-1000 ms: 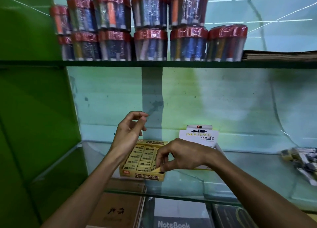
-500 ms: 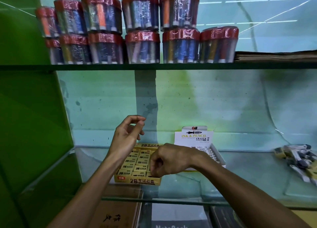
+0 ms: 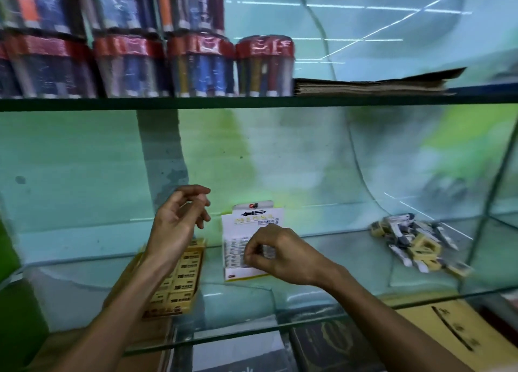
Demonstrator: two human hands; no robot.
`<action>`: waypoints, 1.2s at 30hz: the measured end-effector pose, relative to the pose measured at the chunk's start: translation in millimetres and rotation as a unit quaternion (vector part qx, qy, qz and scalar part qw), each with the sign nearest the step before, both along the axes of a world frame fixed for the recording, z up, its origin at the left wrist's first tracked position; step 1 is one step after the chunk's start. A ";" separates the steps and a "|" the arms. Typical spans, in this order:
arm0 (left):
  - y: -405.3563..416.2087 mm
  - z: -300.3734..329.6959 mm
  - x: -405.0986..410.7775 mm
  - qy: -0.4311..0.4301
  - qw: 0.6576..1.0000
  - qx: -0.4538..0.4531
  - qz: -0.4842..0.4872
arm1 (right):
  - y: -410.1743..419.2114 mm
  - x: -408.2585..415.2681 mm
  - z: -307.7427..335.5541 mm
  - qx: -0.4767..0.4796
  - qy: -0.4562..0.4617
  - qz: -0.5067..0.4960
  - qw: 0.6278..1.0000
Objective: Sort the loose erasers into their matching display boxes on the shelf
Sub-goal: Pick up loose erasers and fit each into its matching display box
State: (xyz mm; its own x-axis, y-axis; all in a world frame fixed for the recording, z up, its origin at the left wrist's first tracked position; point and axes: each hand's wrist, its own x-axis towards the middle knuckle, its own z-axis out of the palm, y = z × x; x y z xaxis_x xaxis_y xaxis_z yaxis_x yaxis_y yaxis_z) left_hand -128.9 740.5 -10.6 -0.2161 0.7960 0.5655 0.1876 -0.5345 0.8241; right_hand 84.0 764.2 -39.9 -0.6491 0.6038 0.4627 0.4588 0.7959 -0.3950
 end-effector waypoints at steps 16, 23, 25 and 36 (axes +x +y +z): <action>51.4 -19.6 168.5 0.168 0.971 -0.054 -0.163 | 44.6 219.6 4.4 -0.042 0.015 -0.426 0.904; 54.8 -36.2 213.3 0.294 0.937 -0.063 -0.180 | 61.3 240.0 10.8 -0.094 -0.075 -0.469 0.875; 54.7 -39.0 216.6 0.316 0.929 -0.060 -0.184 | 64.0 237.7 12.3 -0.101 -0.087 -0.466 0.875; 49.2 -36.5 200.5 0.291 0.938 -0.072 -0.174 | 58.7 221.6 25.3 -0.178 0.185 -0.339 0.905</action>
State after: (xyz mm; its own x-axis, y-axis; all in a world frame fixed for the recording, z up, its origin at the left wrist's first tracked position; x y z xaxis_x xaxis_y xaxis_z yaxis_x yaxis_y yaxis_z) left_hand 71.5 789.7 -47.1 0.3836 0.8381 0.3878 0.4630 -0.5379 0.7045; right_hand 305.5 822.9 -14.6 0.0856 0.9589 0.2706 0.5769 0.1737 -0.7981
